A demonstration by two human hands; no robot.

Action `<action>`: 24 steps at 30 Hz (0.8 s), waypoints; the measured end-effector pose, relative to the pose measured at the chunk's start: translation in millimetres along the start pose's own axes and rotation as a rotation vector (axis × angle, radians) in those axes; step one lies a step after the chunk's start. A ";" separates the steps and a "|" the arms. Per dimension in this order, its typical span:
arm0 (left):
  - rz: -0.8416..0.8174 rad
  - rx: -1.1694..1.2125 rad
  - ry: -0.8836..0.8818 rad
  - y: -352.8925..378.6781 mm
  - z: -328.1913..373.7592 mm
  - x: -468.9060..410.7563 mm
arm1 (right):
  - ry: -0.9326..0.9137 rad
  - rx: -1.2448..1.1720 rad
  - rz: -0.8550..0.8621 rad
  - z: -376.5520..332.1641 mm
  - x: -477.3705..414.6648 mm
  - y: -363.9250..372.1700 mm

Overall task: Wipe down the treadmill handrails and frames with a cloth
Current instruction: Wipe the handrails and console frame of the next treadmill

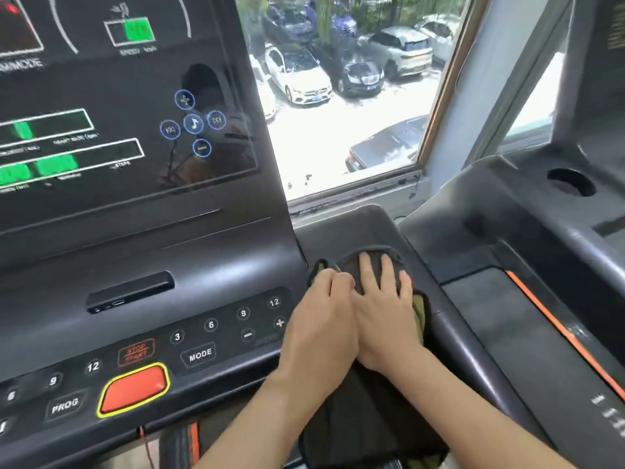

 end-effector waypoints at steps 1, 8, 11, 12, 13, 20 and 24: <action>0.006 -0.043 0.035 5.6 1.7 4.6 | -0.031 0.025 -0.002 2.9 -14.2 -3.3; -0.157 -0.305 -0.119 27.9 -12.5 7.5 | -0.131 -0.031 0.153 -6.4 -118.3 -32.5; -0.238 -0.443 -0.136 23.8 -18.6 -15.3 | -0.132 -0.026 0.194 -11.8 -138.4 -44.4; -0.223 -0.438 -0.137 24.0 -19.0 -19.7 | -0.160 -0.028 0.192 -11.0 -133.2 -42.2; -0.202 -0.440 -0.137 23.6 -17.5 -22.1 | -0.193 -0.032 0.183 -6.0 -122.9 -37.9; -0.153 -0.282 0.012 33.9 10.5 -7.1 | -0.117 -0.043 0.060 44.9 -79.3 -20.9; -0.172 -0.396 -0.124 28.5 -20.2 -26.6 | -0.052 -0.058 0.089 10.3 -134.3 -29.8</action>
Point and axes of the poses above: each hand's wrist, its own x-axis away from the middle knuckle, its own y-axis out of the palm, z = x × y, the point moved 8 cm from there along -x, towards the middle knuckle, and after that the axes turned 8 degrees about x, right-handed, at the moved point
